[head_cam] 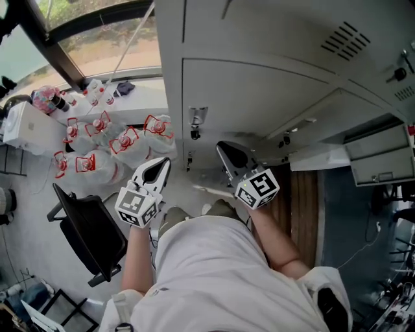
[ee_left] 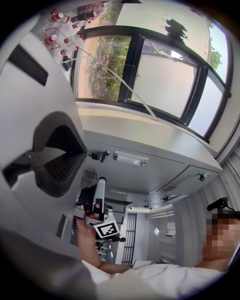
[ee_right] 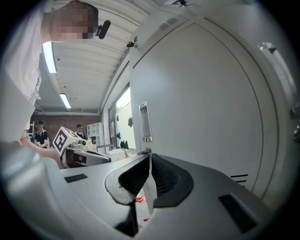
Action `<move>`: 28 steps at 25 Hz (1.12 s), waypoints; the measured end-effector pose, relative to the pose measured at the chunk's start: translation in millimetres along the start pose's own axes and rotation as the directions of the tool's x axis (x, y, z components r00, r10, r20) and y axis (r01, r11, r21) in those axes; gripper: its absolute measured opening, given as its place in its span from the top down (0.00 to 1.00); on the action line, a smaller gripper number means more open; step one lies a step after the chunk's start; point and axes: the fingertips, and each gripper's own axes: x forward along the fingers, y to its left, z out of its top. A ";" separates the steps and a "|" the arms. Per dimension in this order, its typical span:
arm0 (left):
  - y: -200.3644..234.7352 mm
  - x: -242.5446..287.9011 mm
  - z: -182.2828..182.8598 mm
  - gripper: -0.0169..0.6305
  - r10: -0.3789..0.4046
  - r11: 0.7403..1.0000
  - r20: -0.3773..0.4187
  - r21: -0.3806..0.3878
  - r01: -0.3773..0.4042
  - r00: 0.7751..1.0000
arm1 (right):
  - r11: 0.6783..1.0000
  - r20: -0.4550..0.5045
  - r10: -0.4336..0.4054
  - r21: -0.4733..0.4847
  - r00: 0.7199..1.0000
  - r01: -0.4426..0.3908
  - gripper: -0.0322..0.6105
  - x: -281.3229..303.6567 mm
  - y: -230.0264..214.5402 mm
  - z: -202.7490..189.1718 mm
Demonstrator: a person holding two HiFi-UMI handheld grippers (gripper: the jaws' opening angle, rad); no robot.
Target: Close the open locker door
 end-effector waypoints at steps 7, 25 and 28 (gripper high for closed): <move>-33.4 16.1 9.8 0.97 -0.123 0.992 0.015 0.037 0.123 0.992 | 0.995 -0.017 -0.070 -0.065 0.997 0.069 0.91 -38.4 3.3 1.1; -109.5 61.5 44.1 0.97 -0.391 0.908 0.038 0.182 0.378 0.920 | 0.955 0.033 -0.263 -0.130 0.964 0.265 0.91 -120.2 -1.0 7.9; -115.5 66.5 44.6 0.97 -0.412 0.898 0.036 0.187 0.399 0.910 | 0.947 0.037 -0.285 -0.141 0.958 0.288 0.91 -127.4 -1.0 10.2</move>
